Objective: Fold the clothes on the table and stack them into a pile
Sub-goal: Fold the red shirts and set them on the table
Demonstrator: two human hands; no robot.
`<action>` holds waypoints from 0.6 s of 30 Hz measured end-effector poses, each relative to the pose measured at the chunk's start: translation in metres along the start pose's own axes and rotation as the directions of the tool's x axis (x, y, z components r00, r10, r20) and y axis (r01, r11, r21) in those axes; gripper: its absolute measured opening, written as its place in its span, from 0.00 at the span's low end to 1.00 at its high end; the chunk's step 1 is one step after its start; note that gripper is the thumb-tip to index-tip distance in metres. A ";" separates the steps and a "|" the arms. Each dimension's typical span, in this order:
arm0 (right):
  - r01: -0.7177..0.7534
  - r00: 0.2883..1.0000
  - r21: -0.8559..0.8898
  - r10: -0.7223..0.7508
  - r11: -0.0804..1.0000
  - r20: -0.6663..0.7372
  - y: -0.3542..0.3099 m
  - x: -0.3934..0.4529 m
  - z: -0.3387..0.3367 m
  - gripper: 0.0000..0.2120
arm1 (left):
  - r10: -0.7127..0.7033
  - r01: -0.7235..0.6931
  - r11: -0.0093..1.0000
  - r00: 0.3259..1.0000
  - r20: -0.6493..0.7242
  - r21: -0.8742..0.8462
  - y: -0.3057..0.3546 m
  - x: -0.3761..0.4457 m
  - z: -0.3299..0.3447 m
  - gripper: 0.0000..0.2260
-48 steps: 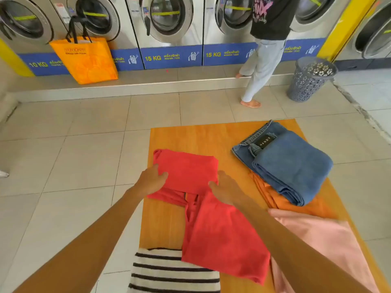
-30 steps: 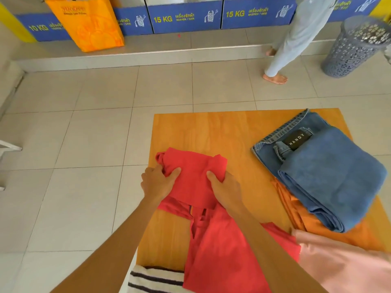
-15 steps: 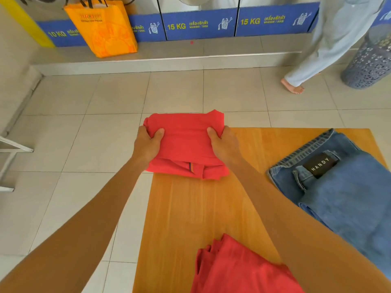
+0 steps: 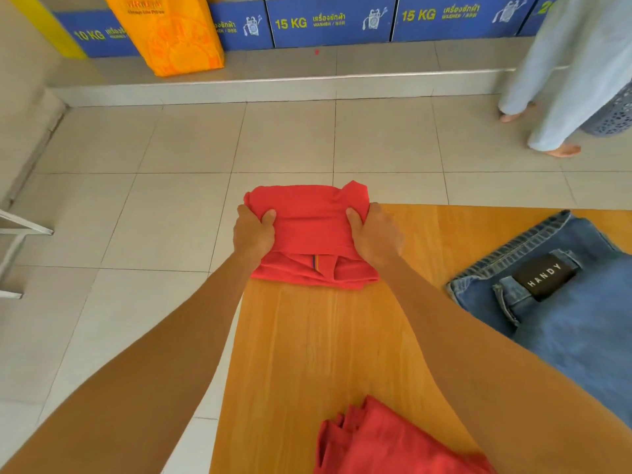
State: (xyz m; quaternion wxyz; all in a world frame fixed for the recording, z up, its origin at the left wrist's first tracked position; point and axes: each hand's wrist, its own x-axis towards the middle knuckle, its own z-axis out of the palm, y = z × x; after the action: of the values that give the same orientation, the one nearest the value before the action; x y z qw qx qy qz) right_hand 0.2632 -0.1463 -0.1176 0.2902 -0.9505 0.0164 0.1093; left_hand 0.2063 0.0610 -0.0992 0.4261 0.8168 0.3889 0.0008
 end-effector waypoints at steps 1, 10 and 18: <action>-0.004 1.000 0.016 0.004 1.000 -0.002 0.000 -0.001 -0.001 0.25 | 0.001 -0.001 1.000 1.000 0.007 -0.002 0.001 -0.002 0.000 0.24; -0.095 0.983 0.303 0.042 0.948 0.178 0.018 -0.052 -0.032 0.19 | 0.080 -0.077 0.996 0.994 -0.068 0.039 -0.039 -0.074 -0.038 0.29; -0.166 0.982 0.280 0.132 0.945 0.136 0.102 -0.196 -0.079 0.03 | 0.077 -0.083 0.977 0.996 0.037 0.197 -0.128 -0.202 -0.095 0.14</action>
State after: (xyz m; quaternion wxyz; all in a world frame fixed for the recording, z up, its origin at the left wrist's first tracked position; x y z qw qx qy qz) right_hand 0.0775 -0.2809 -0.0672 0.4180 -0.8857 0.0872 0.1821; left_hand -0.0471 0.0411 -0.0610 0.3479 0.8701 0.3477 -0.0328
